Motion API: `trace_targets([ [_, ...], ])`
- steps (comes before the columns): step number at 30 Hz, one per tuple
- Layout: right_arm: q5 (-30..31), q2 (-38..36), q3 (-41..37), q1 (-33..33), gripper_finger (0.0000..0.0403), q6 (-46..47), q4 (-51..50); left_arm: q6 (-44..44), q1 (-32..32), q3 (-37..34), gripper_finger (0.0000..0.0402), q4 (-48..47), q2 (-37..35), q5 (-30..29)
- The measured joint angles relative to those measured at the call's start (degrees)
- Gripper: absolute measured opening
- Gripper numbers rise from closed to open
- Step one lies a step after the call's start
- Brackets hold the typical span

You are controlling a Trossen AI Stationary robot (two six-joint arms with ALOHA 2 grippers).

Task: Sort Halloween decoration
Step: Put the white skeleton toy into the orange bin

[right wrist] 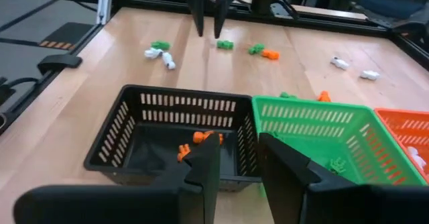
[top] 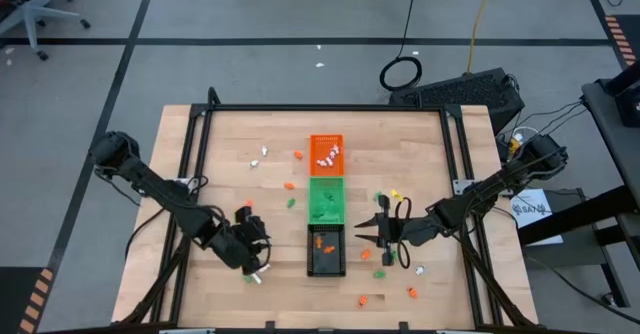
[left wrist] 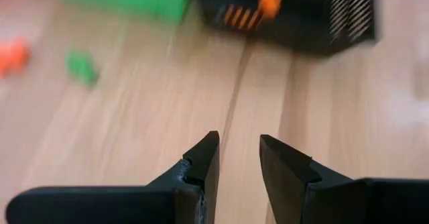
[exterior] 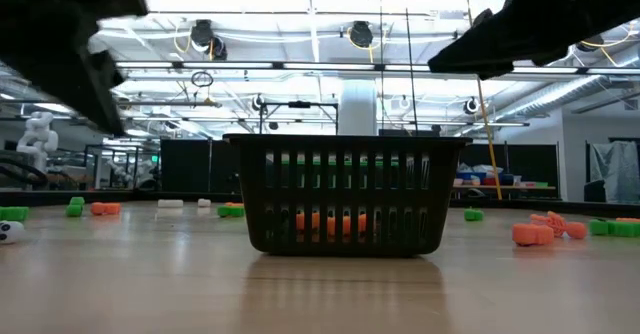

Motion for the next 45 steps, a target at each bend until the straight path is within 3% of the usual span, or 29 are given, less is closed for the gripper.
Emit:
trace_targets([
  [4,-0.2,0.0,0.0,0.0,0.0089,-1.5,-0.1,-8.3,-1.9,0.0,0.0105,-3.0,0.0,1.8],
  [11,-0.1,0.0,0.0,0.0,0.0089,-2.8,-0.1,-13.9,-5.0,0.0,0.0105,-2.6,2.1,2.3],
  [25,-0.2,0.2,0.0,0.0,0.0089,-2.4,-0.3,-14.5,-8.9,0.0,0.0105,9.0,8.6,5.9],
  [39,-0.2,1.4,0.0,0.0,0.0089,-0.1,-0.1,-16.0,-7.9,0.0,0.0105,6.6,12.2,5.9],
  [45,1.3,3.6,0.0,0.0,0.0089,1.1,2.1,-16.0,-6.7,0.0,0.0105,6.9,13.4,8.7],
])
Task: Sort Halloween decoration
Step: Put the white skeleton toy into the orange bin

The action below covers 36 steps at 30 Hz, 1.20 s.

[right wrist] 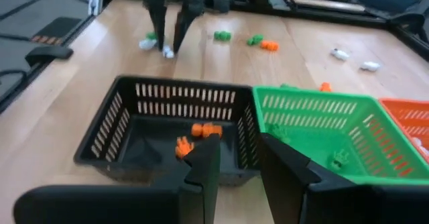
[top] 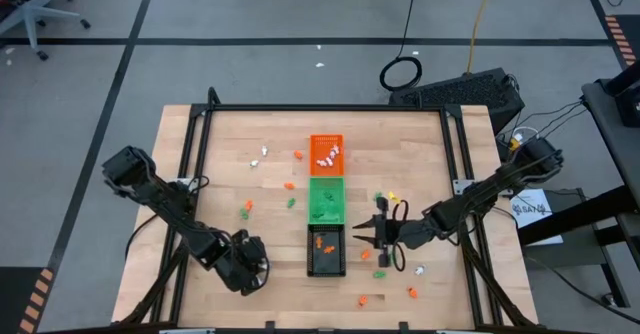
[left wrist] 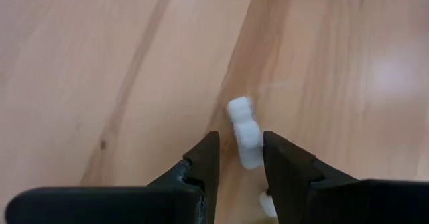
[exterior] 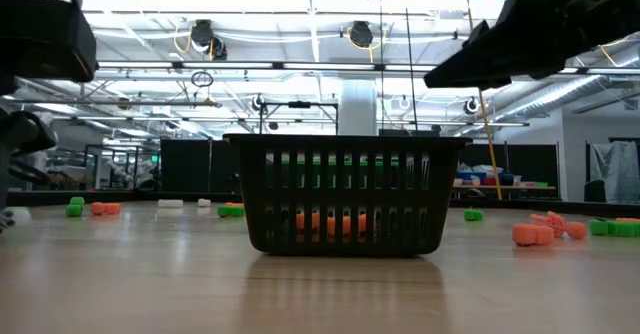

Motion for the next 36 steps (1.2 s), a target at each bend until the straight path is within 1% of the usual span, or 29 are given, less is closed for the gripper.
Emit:
trace_targets([
  [3,0.1,1.4,0.0,0.0,0.0089,0.0,1.3,0.5,0.2,0.1,0.0104,0.9,0.7,0.8],
  [6,0.1,2.5,0.0,0.0,0.0089,0.0,3.3,0.7,0.2,0.1,0.0090,1.0,1.0,0.8],
  [8,0.1,2.6,0.0,0.0,0.0089,0.5,3.3,2.3,0.2,0.1,0.0070,1.0,1.0,0.7],
  [12,0.2,2.6,0.0,0.0,0.0089,1.3,3.4,6.4,0.3,0.1,0.0017,1.2,1.0,0.3],
  [13,0.2,2.6,0.0,0.0,0.0089,1.3,3.4,6.9,0.5,0.1,0.0011,1.3,1.0,0.3],
  [17,0.2,2.6,0.0,0.0,0.0089,1.5,3.4,9.5,1.2,0.1,0.0012,1.4,1.0,0.2],
  [21,0.2,2.6,0.0,0.0,0.0089,1.5,3.4,12.8,2.2,0.1,0.0012,1.4,1.0,-1.6],
  [24,0.2,2.6,0.0,0.0,0.0089,2.0,3.4,15.8,3.1,0.0,0.0012,1.1,0.0,-4.1],
  [28,0.2,2.6,0.0,0.0,0.0089,3.0,3.3,21.6,3.8,0.0,0.0012,1.3,-3.1,-8.7],
  [33,0.5,2.6,0.0,0.0,0.0089,3.0,3.4,31.2,4.7,0.0,0.0012,1.3,-8.7,-18.7],
  [36,3.2,2.6,0.0,0.0,0.0089,3.5,3.4,38.7,5.4,0.0,0.0012,3.1,-12.3,-25.1],
])
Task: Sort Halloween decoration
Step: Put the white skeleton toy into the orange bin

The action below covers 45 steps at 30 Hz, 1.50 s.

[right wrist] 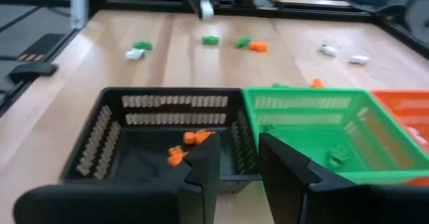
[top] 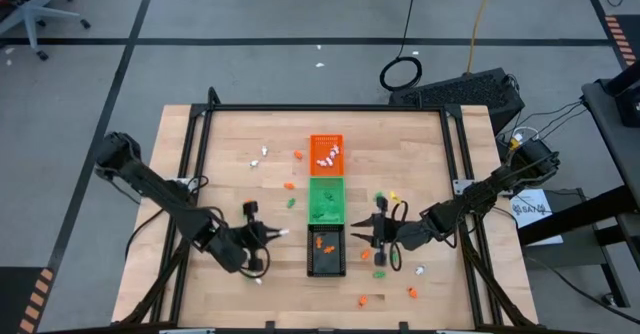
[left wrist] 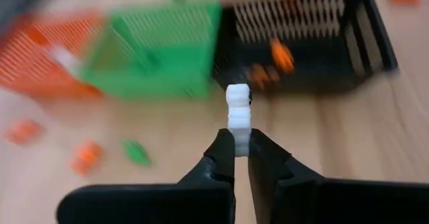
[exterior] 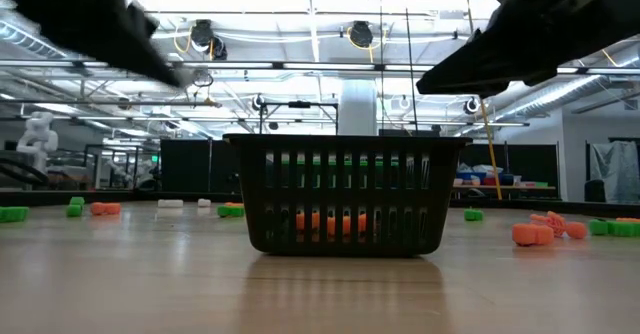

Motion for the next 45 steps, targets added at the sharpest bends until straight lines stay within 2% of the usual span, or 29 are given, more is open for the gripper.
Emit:
trace_targets([
  [3,1.9,0.0,0.0,0.0,0.0089,1.4,0.0,8.8,0.7,0.0,0.0012,3.9,-2.9,-3.7],
  [6,3.0,0.0,0.0,0.0,0.0089,2.3,0.0,17.3,1.4,0.0,0.0012,9.1,-4.6,-3.6],
  [13,3.0,0.0,0.0,0.0,0.0089,1.5,0.0,28.9,3.4,0.0,0.0012,19.0,-5.4,4.6],
  [24,3.0,0.0,0.0,0.0,0.0089,0.5,-0.5,33.6,7.5,-0.9,0.0012,33.3,-5.2,11.1],
  [40,2.9,0.0,0.0,0.0,0.0089,-1.0,-1.4,33.9,9.7,-0.9,0.0012,33.1,-5.0,11.4],
  [45,2.8,0.0,0.0,0.0,0.0089,-1.0,-1.4,37.2,9.7,-0.9,0.0012,32.2,-5.0,11.4],
])
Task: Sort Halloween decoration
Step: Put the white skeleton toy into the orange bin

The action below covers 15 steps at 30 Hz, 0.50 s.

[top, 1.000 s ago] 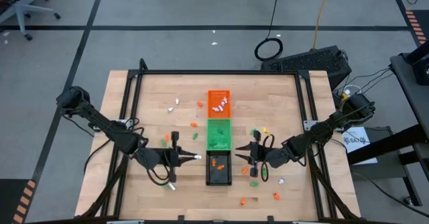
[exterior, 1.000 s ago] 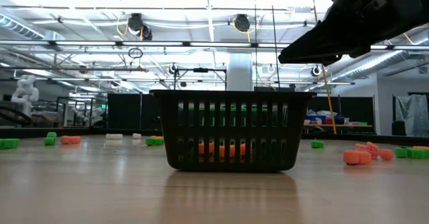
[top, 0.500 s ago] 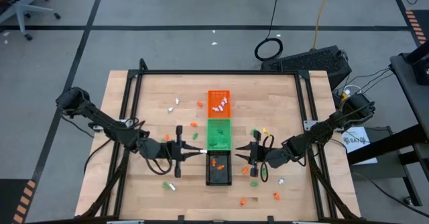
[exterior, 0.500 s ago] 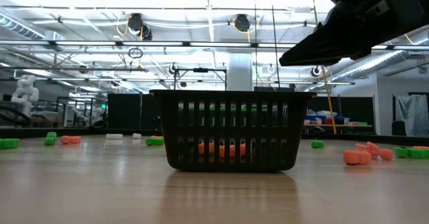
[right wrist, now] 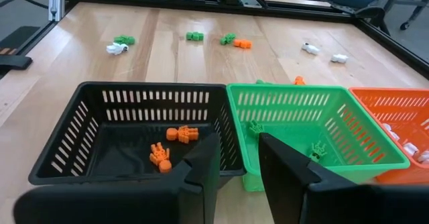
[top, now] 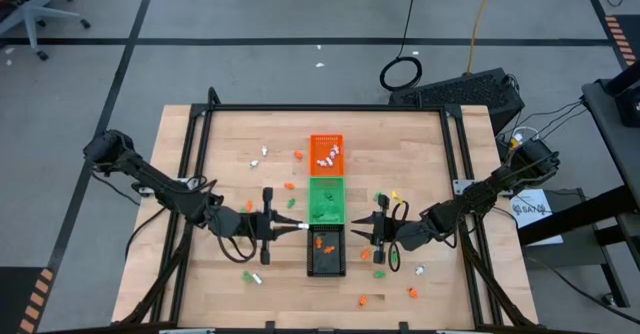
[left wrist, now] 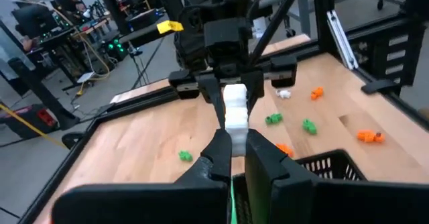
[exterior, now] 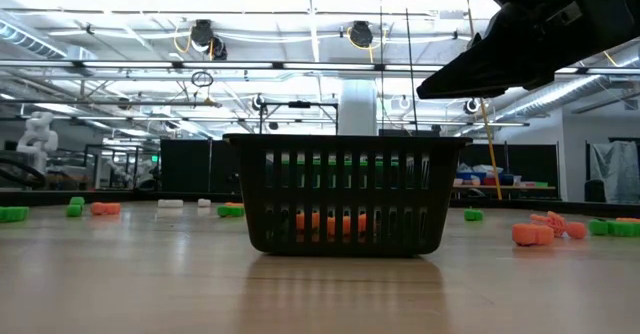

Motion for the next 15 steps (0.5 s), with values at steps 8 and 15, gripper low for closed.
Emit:
trace_targets([
  [8,0.0,0.0,0.0,0.0,0.0089,-1.7,0.0,3.8,0.6,0.0,0.0012,-1.2,0.0,0.0],
  [15,0.0,0.0,0.0,0.0,0.0089,-4.4,-0.8,3.8,3.8,0.0,0.0012,-1.2,0.0,0.0],
])
